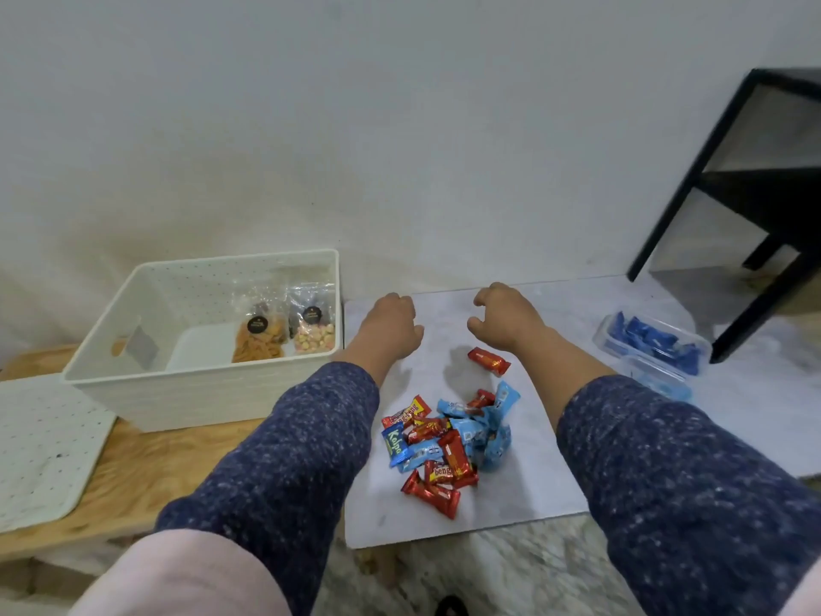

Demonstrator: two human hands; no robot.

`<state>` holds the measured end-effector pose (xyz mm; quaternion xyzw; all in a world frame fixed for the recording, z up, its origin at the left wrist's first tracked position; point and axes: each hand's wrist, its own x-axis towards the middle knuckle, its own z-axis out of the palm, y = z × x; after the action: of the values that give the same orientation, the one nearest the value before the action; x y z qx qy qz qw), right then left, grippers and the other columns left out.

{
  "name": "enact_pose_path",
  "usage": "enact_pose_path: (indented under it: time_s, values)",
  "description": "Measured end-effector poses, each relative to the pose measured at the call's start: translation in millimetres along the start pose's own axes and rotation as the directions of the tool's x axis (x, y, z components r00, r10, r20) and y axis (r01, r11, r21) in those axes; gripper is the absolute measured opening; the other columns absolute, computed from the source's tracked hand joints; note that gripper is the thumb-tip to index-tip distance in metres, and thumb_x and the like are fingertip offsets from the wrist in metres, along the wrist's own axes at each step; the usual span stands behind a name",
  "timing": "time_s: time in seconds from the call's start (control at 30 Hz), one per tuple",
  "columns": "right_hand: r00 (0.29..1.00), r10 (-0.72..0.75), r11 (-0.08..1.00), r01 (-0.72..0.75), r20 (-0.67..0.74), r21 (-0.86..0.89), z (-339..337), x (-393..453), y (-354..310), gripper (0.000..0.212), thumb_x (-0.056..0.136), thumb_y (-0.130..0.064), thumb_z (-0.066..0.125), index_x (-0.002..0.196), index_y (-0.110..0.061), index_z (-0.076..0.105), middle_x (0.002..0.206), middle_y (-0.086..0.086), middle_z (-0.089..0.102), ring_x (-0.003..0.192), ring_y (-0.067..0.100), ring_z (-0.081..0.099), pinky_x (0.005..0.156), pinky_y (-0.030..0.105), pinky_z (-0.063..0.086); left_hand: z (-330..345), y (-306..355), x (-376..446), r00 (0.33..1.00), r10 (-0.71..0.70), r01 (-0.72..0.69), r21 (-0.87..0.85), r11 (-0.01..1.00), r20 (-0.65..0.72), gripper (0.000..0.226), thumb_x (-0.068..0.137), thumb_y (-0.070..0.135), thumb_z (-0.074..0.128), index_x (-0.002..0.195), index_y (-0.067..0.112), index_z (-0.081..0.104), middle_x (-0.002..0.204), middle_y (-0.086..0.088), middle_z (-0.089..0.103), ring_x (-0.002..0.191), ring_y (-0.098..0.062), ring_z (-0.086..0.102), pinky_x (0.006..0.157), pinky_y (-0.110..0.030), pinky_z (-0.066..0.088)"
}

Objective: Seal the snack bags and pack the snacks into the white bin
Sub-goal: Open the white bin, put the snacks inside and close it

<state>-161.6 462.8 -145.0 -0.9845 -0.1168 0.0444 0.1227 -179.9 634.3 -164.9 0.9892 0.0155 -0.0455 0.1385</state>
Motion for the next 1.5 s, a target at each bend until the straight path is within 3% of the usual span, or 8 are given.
enact_pose_path:
  time_s: [0.3,0.67,0.87,0.97,1.07,1.17,1.3,1.5]
  values:
    - [0.984,0.176,0.984,-0.176,0.014,0.038,1.1,-32.9,86.2,0.048,0.090,-0.027,0.052,0.133,-0.005,0.048,0.137,0.013,0.045,0.123,0.030,0.047,0.101,0.037,0.040,33.5,76.2,18.1,0.987,0.116,-0.119,0.022,0.993,0.110,0.044,0.095,0.031,0.048,0.130,0.006,0.047,0.132,-0.014,0.044,0.122,-0.030,0.045,0.097,-0.038,0.042]
    - [0.929,0.363,0.930,-0.366,0.072,0.032,-8.9,-26.9,280.3,0.042,0.088,-0.022,0.055,0.126,-0.003,0.054,0.134,0.020,0.047,0.119,0.034,0.051,0.095,0.036,0.042,131.8,253.9,87.5,0.925,0.290,-0.272,-0.105,0.957,0.246,0.043,0.094,0.031,0.050,0.130,0.007,0.047,0.131,-0.016,0.044,0.122,-0.032,0.044,0.098,-0.036,0.038]
    - [0.930,0.315,0.944,-0.327,0.191,0.035,-2.7,15.1,387.4,0.040,0.086,-0.020,0.058,0.125,-0.012,0.056,0.131,0.013,0.046,0.120,0.031,0.049,0.100,0.036,0.043,189.2,330.3,132.0,0.912,0.261,-0.200,-0.213,0.956,0.316,0.052,0.086,0.043,0.041,0.126,0.012,0.055,0.113,-0.018,0.049,0.113,-0.035,0.049,0.096,-0.041,0.044]
    - [0.926,0.257,0.962,-0.273,0.276,0.022,8.7,39.7,421.8,0.043,0.084,-0.025,0.061,0.127,-0.025,0.056,0.146,0.010,0.032,0.132,0.027,0.039,0.108,0.035,0.037,209.0,348.4,154.6,0.926,0.174,-0.111,-0.199,0.974,0.335,0.039,0.089,0.036,0.054,0.124,0.020,0.055,0.125,-0.016,0.039,0.112,-0.038,0.051,0.096,-0.040,0.042]
    - [0.913,0.236,0.963,-0.265,0.333,0.045,20.6,63.4,440.7,0.050,0.083,-0.030,0.066,0.130,-0.037,0.052,0.157,0.008,0.016,0.140,0.028,0.030,0.112,0.036,0.034,217.7,355.8,176.7,0.940,0.194,-0.139,-0.204,0.969,0.280,0.049,0.089,0.033,0.057,0.135,0.024,0.045,0.140,-0.012,0.032,0.123,-0.038,0.043,0.100,-0.039,0.037]
    - [0.901,0.239,0.944,-0.303,0.362,0.130,27.1,85.4,448.9,0.060,0.082,-0.034,0.068,0.137,-0.038,0.043,0.150,0.014,0.023,0.132,0.032,0.039,0.106,0.034,0.038,222.9,357.7,196.6,0.952,0.182,-0.128,-0.220,0.967,0.245,0.055,0.092,0.028,0.055,0.143,0.022,0.035,0.153,-0.012,0.018,0.136,-0.036,0.031,0.107,-0.037,0.030]
    - [0.882,0.273,0.906,-0.370,0.384,0.207,28.1,103.7,453.2,0.083,0.076,-0.043,0.072,0.146,-0.037,0.027,0.135,0.016,0.031,0.122,0.035,0.045,0.101,0.037,0.041,230.6,360.7,212.5,0.966,0.026,0.050,-0.284,0.958,0.259,0.055,0.094,0.028,0.051,0.145,0.032,0.030,0.158,-0.013,-0.005,0.139,-0.039,0.023,0.111,-0.038,0.027]
    - [0.882,0.301,0.857,-0.417,0.363,0.302,25.8,102.5,447.6,0.106,0.066,-0.057,0.075,0.149,-0.033,0.014,0.145,0.013,0.041,0.126,0.032,0.047,0.104,0.038,0.042,222.7,368.3,218.7,0.952,0.018,0.111,-0.399,0.910,0.307,0.050,0.095,0.018,0.048,0.143,0.024,0.037,0.131,-0.020,0.052,0.118,-0.033,0.051,0.096,-0.029,0.039]
